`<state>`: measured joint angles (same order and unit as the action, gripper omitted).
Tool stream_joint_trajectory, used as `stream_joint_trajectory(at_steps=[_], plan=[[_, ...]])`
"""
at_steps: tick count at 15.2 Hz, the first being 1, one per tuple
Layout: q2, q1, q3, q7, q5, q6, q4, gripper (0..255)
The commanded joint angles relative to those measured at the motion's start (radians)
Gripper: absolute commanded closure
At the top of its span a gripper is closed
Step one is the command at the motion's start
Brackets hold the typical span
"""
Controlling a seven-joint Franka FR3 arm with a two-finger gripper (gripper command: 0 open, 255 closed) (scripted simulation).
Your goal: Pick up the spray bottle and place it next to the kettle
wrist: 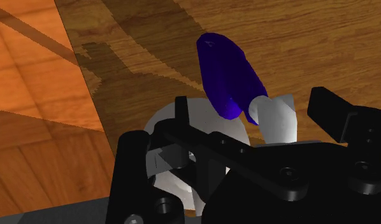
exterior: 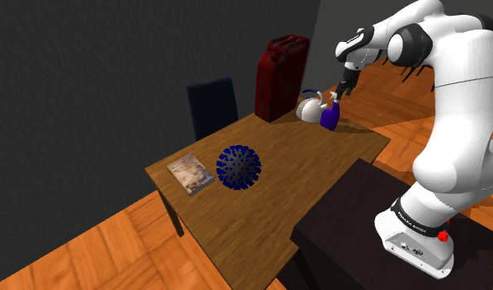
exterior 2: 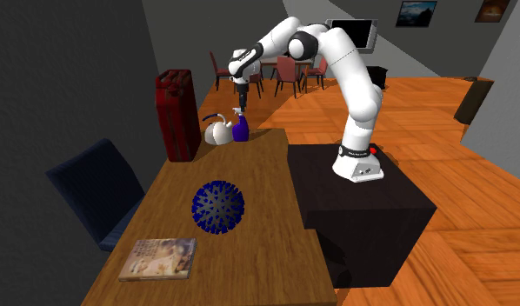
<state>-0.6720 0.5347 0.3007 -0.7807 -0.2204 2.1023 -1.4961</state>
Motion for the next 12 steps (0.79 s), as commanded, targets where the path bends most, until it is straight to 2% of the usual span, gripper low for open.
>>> stream_joint_trajectory(at_steps=[1, 4, 12], plan=[[0.015, -0.001, 0.004, 0.003, 0.005, -0.025, 0.01, 0], [0.051, -0.003, 0.012, 0.011, 0.018, -0.098, 0.048, 0], [0.051, -0.003, 0.012, 0.011, 0.018, -0.098, 0.048, 0]])
